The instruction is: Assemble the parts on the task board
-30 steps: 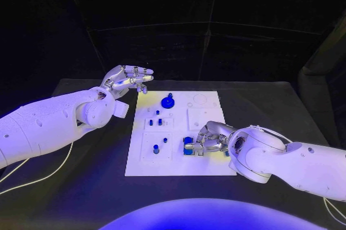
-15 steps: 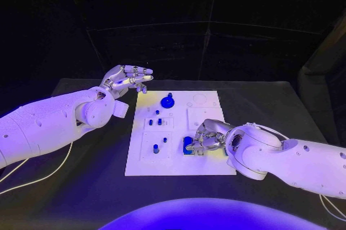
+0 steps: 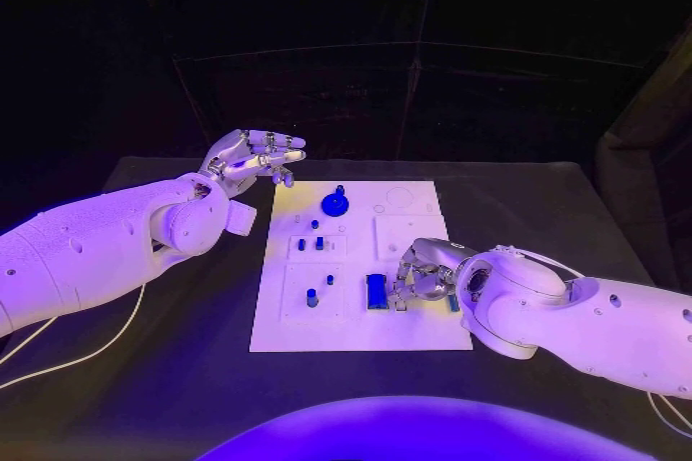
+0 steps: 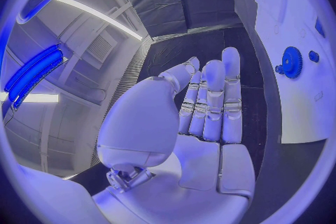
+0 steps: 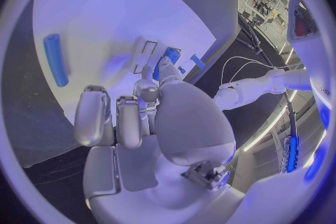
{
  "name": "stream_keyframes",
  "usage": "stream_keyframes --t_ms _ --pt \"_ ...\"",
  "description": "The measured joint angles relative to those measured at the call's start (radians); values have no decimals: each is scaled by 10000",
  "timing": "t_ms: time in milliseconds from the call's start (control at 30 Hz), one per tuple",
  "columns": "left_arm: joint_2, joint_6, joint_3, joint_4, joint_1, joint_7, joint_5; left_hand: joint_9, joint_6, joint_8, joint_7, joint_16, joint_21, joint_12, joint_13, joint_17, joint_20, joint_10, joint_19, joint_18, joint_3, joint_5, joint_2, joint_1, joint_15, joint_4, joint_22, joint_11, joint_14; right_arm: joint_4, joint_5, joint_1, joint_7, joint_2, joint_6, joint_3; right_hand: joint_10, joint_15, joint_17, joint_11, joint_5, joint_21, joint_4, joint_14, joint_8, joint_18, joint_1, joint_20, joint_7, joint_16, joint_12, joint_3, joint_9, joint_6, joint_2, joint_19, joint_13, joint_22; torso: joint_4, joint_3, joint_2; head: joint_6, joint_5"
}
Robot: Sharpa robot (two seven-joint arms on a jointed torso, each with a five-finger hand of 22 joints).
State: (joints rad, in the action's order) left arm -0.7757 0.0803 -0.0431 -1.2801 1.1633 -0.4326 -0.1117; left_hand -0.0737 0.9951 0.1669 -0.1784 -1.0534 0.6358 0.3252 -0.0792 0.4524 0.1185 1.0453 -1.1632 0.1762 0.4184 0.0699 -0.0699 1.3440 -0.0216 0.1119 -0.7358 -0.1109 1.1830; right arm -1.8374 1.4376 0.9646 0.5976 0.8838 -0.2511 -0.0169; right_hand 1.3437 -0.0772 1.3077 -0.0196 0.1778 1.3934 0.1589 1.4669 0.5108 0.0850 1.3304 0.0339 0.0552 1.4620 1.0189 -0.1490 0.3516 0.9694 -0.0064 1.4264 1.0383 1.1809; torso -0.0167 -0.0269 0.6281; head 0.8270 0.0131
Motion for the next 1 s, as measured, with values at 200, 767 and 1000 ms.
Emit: stream_keyframes --t_ms 200,767,1000 --pt "-7 -2 0 1 0 6 0 0 0 0 0 0 0 0 0 0 0 0 0 0 0 0 0 0 0 0 0 0 0 -190 3 -4 -171 235 -102 -4 -85 0 -1 85 -90 0 219 0 -277 0 -213 0 174 0 -253 -358 -61 -225 -209 0 -150 -82 7 5 0 -20 14" --pt "-66 -3 -2 -101 -2 9 0 9 0 0 0 0 0 47 -1 -15 0 -36 0 0 0 0 0 0 0 0 12 36 0 -234 -536 198 -681 2067 -653 -2 -163 167 -2 306 633 0 357 16 -1430 1 52 111 437 -2 -418 -689 -731 -443 188 -39 -203 -60 96 -9 -14 -83 295" --pt "-54 -4 -2 -113 -13 9 0 9 0 0 0 0 0 47 -1 -14 0 -36 0 0 0 0 0 0 0 0 11 36 0 -147 -217 198 -406 2140 -261 -10 -164 166 -3 305 518 0 552 16 -1510 1 -15 146 392 -50 -585 -883 -818 -322 250 -74 -335 -84 137 0 -29 -82 398"
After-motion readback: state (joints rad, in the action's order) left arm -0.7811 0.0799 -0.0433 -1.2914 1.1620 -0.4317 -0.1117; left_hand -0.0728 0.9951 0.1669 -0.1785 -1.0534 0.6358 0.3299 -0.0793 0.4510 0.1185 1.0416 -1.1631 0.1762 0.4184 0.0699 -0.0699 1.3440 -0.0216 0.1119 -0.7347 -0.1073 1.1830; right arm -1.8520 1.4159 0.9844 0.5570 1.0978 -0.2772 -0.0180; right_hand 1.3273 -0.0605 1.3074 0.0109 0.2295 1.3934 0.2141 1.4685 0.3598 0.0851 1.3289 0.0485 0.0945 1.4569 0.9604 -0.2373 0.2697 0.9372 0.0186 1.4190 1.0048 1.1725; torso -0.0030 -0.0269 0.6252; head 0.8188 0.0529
